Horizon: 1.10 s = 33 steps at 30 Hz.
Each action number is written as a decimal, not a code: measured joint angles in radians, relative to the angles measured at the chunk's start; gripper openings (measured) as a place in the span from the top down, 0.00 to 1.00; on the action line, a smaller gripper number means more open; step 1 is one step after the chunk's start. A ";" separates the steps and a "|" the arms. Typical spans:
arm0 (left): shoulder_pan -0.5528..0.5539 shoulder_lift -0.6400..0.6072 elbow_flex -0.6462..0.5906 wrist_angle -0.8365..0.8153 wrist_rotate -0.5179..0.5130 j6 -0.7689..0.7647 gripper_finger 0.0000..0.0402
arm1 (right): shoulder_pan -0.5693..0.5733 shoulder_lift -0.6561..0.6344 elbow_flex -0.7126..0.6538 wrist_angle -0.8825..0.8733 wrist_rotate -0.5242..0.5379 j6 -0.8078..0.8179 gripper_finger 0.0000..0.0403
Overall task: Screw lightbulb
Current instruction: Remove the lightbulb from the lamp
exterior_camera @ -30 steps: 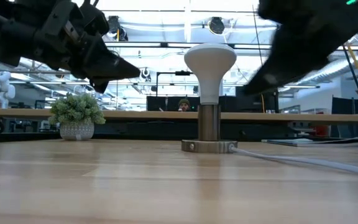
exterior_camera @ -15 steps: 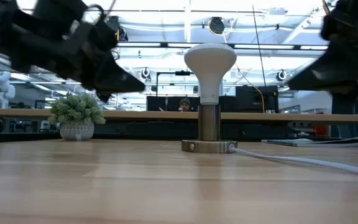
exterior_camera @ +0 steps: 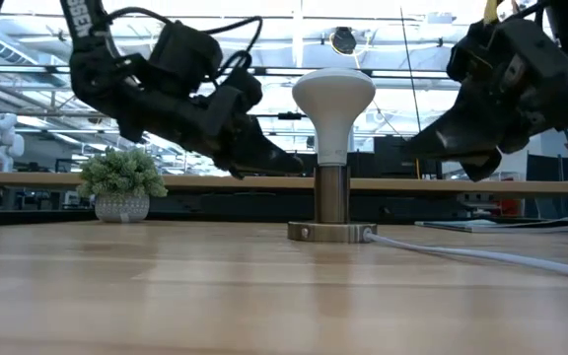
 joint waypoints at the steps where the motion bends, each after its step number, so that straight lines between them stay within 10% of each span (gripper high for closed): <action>1: 0.006 0.004 0.004 -0.002 0.015 -0.001 1.00 | 0.000 0.007 0.000 0.009 0.000 0.000 1.00; 33: 0.007 0.008 0.068 0.003 -0.010 0.092 1.00 | -0.085 0.010 0.187 -0.180 -0.022 -0.048 1.00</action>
